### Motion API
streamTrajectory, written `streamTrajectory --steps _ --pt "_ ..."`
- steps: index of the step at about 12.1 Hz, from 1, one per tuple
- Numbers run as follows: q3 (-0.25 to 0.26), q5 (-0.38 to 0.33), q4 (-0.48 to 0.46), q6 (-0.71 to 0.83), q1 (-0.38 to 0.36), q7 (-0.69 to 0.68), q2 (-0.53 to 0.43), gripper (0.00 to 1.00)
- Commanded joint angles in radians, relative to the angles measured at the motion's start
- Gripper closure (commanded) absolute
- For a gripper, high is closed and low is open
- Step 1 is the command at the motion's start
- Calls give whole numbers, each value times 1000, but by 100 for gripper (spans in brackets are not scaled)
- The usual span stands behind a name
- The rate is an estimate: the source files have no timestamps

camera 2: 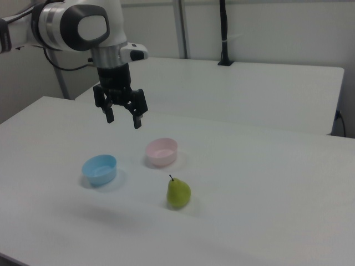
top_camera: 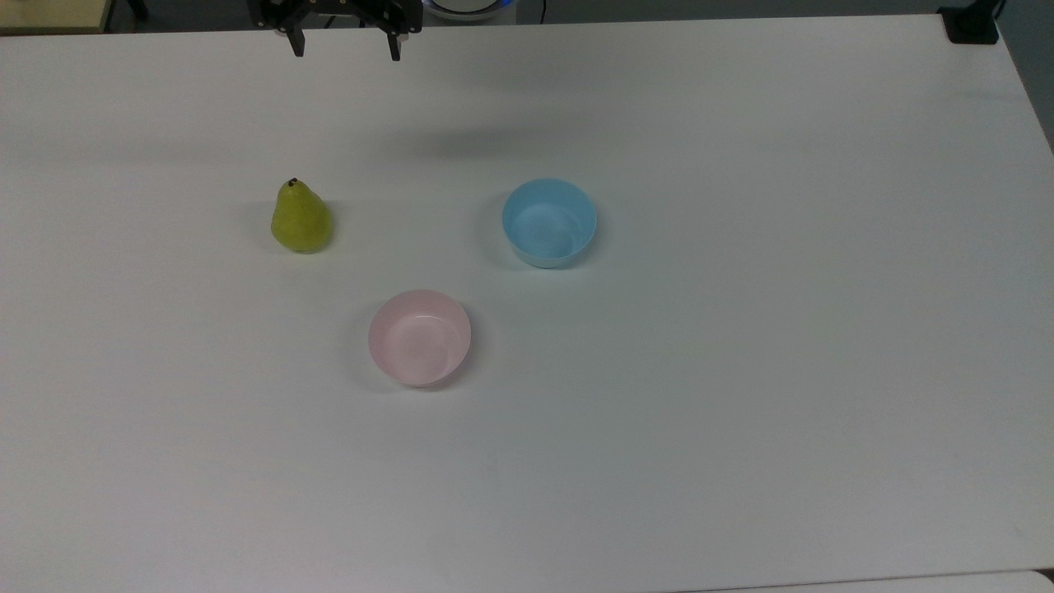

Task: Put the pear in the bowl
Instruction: 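Move the open gripper down toward the yellow-green pear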

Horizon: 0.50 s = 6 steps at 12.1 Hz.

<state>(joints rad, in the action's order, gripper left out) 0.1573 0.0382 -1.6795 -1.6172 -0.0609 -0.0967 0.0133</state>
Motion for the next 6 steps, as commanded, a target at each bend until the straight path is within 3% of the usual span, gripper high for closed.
streamTrajectory --steps 1,6 --pt "17 5 20 39 -8 11 -4 0" --pt "25 3 21 36 -11 11 -4 0"
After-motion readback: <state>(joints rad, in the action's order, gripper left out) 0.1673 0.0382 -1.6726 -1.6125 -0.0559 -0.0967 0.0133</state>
